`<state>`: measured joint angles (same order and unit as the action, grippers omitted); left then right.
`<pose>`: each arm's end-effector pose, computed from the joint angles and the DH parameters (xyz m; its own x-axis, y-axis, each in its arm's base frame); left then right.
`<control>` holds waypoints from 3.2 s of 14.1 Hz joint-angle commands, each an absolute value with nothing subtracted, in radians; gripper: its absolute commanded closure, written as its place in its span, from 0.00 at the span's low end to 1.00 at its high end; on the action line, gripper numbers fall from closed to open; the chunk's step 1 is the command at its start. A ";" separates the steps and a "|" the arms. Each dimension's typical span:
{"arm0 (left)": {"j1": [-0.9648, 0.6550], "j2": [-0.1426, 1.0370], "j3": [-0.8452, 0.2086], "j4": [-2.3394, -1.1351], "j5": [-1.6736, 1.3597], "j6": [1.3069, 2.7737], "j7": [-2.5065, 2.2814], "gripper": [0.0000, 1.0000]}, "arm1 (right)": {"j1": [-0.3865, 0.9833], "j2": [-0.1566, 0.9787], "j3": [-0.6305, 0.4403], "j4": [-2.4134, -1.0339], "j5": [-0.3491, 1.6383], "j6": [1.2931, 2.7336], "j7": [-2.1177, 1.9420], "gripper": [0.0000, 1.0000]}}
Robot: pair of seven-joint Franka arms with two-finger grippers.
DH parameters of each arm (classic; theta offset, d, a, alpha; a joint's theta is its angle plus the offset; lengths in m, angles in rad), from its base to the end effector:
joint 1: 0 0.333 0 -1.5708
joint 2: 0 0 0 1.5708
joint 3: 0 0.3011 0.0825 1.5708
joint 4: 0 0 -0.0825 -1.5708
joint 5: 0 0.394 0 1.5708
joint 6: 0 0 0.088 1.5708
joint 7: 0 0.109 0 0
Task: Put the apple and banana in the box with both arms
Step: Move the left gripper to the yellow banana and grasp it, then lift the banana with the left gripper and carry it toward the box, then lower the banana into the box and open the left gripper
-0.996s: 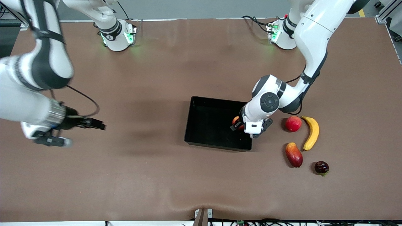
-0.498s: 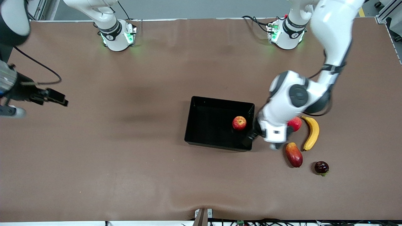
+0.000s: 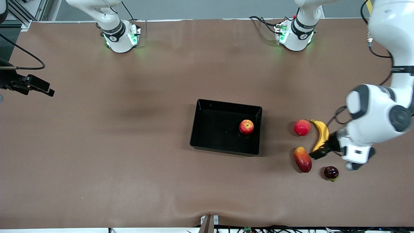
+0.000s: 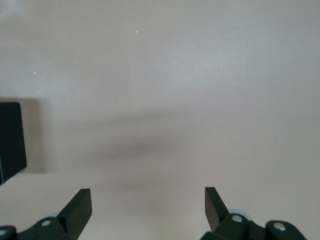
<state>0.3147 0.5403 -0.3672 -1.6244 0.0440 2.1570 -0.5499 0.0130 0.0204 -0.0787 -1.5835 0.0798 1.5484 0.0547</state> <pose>0.6866 -0.0056 0.3076 0.8664 0.4964 -0.0552 0.4989 -0.8553 0.1397 0.5663 -0.0280 0.5884 0.9912 -0.1181 -0.0595 -0.1224 -0.9896 -0.0749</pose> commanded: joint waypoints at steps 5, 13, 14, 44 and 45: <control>0.423 0.643 -0.382 -1.726 0.235 2.177 -0.291 0.00 | 0.060 0.003 -0.051 -1.586 0.058 1.467 0.083 0.00; 0.434 0.672 -0.383 -1.759 0.249 2.181 -0.156 0.00 | 0.038 -0.025 0.034 -1.565 0.058 1.318 0.080 0.00; 0.434 0.676 -0.383 -1.763 0.249 2.181 -0.156 0.20 | 0.054 -0.025 0.032 -1.563 0.058 1.324 0.084 0.00; -0.237 0.724 -0.531 -1.453 0.230 2.057 -0.874 1.00 | -0.134 -0.011 0.020 -1.523 0.041 1.470 0.008 0.00; -0.288 0.733 -0.493 -1.453 0.230 2.074 -0.876 1.00 | -0.117 -0.017 0.029 -1.523 0.041 1.467 0.008 0.00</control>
<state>-0.2087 0.7098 -0.5502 -1.4869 0.2113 2.0539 -0.8567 -0.1242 0.0064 -0.0006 -1.5243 0.0515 1.4866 0.0184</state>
